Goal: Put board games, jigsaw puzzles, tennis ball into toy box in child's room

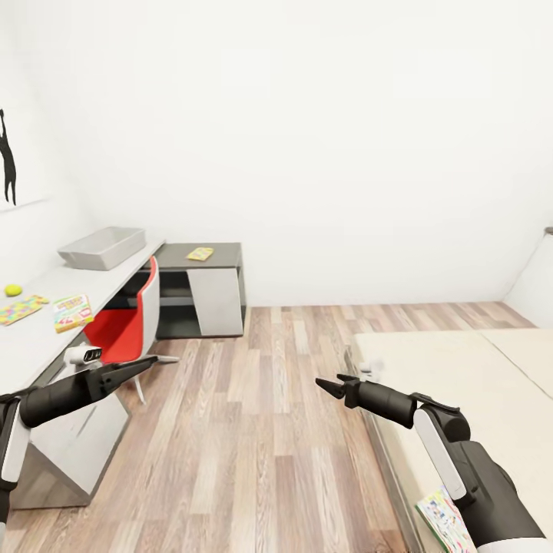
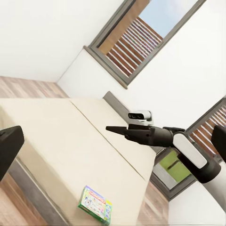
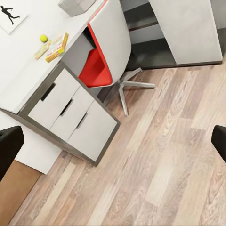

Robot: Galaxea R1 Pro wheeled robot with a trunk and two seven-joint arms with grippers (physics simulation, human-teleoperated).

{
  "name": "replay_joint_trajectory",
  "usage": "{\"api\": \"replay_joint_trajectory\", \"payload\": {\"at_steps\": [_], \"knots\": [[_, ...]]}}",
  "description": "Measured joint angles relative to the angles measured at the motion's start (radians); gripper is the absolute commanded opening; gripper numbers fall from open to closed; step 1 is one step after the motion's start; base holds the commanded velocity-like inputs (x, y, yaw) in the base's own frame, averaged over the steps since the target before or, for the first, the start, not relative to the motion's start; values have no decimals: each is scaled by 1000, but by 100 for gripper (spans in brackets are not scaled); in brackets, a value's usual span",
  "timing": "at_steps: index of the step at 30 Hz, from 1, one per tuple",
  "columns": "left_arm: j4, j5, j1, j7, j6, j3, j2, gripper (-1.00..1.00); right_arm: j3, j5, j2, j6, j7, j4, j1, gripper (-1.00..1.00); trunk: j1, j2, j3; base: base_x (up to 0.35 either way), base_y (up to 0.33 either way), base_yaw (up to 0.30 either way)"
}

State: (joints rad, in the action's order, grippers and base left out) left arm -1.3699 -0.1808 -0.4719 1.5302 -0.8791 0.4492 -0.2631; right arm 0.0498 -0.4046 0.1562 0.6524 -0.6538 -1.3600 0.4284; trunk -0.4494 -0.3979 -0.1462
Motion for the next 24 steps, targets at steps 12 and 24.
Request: {"api": "replay_joint_trajectory", "payload": {"at_steps": [12, 24], "knots": [[0, -2, 0, 0, 0, 0, 0, 100, 0, -2, 0, 0, -1, 0, 0, 100, 0, 0, 0, 1, 41, -265], [0, -3, 0, 1, 0, 0, 0, 100, 0, -2, 0, 0, 0, 0, 0, 100, 0, 0, 0, 0, 1, -278]]}}
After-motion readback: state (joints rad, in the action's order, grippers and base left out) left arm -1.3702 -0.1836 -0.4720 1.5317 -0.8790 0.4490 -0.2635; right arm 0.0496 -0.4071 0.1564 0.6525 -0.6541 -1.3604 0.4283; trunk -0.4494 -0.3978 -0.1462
